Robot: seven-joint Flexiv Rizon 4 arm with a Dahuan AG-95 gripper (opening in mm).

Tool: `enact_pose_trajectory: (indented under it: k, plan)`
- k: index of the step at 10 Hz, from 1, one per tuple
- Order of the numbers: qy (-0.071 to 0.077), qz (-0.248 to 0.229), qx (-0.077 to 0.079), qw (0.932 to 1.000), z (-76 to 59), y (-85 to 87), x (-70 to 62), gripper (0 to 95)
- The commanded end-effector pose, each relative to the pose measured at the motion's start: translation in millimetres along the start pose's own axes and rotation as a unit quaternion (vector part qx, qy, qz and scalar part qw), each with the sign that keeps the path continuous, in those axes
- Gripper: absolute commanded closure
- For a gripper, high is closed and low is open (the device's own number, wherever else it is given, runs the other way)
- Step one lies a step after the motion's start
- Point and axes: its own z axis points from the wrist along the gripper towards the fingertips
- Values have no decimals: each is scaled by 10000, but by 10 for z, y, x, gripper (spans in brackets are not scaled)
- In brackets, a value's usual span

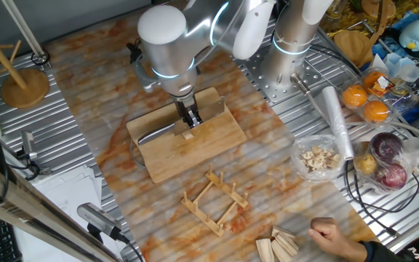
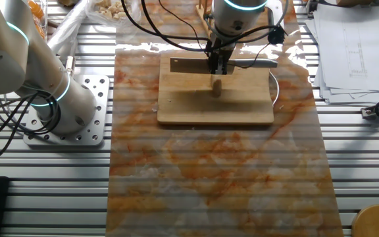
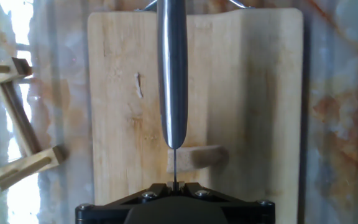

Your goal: Slice the lotus root

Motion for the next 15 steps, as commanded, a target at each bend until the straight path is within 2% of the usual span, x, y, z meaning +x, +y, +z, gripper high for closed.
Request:
enact_pose_trajectory:
  k: [1, 5, 7, 9, 10, 12, 15]
  plan:
    - [-20, -12, 8, 10000, 33, -7, -2, 950]
    - [-49, -14, 21, 10000, 99, -17, -2, 950]
    - [-131, -33, -3, 9999, 192, -31, -12, 950]
    - [-125, -47, -41, 9999, 267, -38, -20, 950]
    - [-176, -35, -87, 9998, 331, -31, -33, 950]
    - [-229, -56, 31, 9997, 560, 15, -78, 950]
    - [-230, -139, 145, 9995, 661, 21, -80, 950]
